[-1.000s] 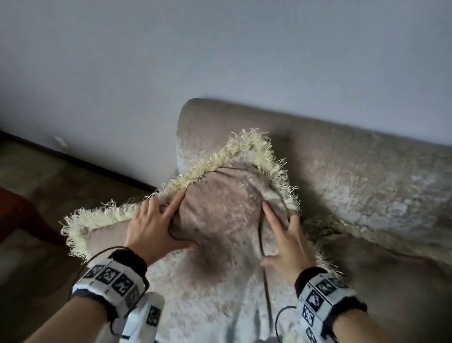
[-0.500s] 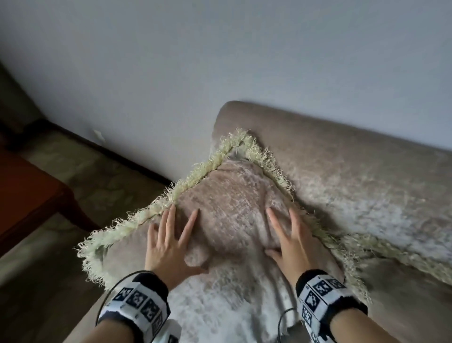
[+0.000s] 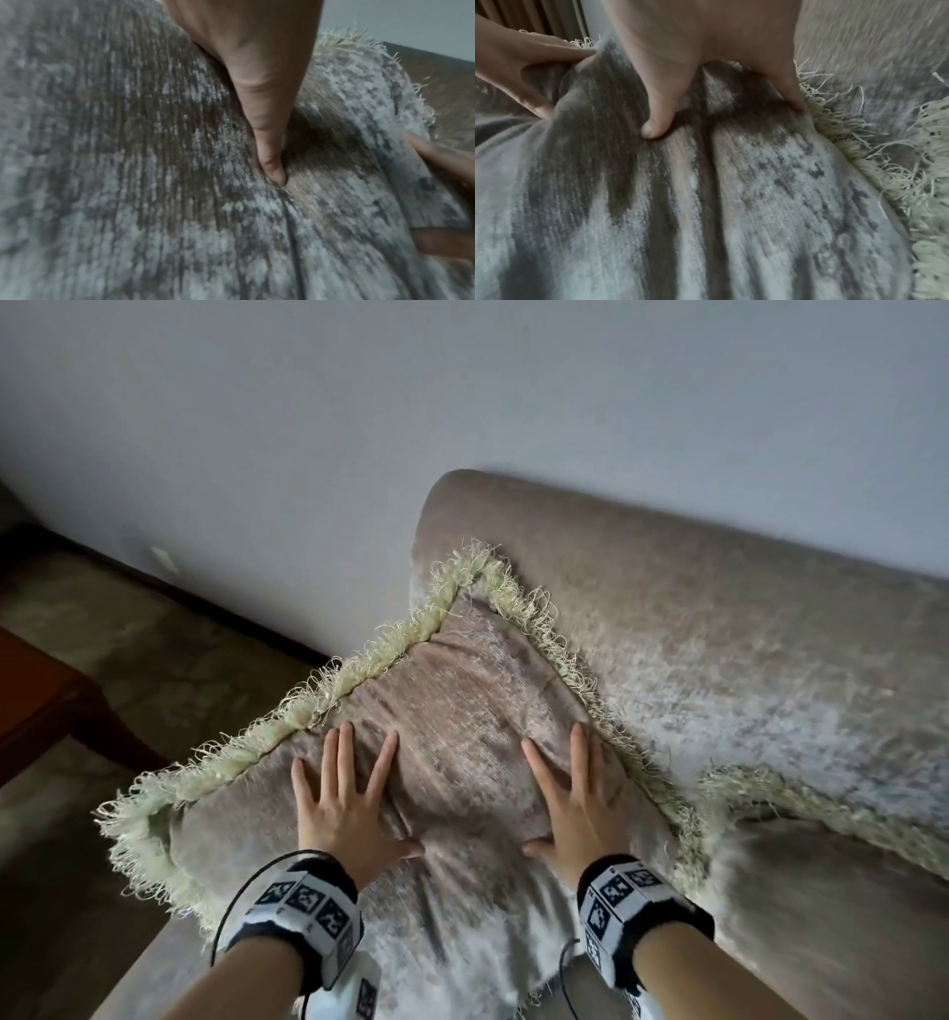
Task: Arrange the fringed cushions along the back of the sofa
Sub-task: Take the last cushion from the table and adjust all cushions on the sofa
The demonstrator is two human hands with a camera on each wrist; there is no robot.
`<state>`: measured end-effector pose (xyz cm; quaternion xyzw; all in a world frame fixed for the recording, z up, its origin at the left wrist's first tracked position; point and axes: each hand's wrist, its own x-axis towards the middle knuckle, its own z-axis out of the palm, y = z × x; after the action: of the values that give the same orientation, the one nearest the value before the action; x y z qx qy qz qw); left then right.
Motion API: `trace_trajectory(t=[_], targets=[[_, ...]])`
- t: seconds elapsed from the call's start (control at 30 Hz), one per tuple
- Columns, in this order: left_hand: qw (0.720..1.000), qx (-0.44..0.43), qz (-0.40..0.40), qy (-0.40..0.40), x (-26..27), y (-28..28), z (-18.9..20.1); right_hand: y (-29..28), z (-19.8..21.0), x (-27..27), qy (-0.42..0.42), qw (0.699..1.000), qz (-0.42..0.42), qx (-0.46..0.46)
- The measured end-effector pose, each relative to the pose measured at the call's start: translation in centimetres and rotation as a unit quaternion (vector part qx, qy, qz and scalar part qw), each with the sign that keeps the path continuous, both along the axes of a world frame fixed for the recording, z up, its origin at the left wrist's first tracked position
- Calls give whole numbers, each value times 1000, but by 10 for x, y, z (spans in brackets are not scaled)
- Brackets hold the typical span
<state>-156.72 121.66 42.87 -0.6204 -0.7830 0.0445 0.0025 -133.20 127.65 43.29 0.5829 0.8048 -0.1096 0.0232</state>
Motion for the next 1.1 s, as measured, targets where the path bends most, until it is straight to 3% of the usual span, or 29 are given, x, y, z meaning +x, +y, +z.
trace_trajectory(t=[0.2,0.33,0.47,0.63,0.83,1.1], targets=[[996,27,-80,5,-14,-23,5,-9,-11,12,13,1000,0,14],[999,-19,-46,-2,-6,-14,3,-10,-5,6,-14,1000,-11,-7],[995,-74,-22,59,6,-13,18,-21,9,16,-8,999,-16,-28],[998,-27,-34,40,25,-31,42,-45,14,51,100,989,-83,-73],[988,12,-153,-15,104,-33,52,-105,50,150,12,973,-211,-94],[951,15,-308,-32,278,-22,54,-177,39,297,13,921,-381,-82]])
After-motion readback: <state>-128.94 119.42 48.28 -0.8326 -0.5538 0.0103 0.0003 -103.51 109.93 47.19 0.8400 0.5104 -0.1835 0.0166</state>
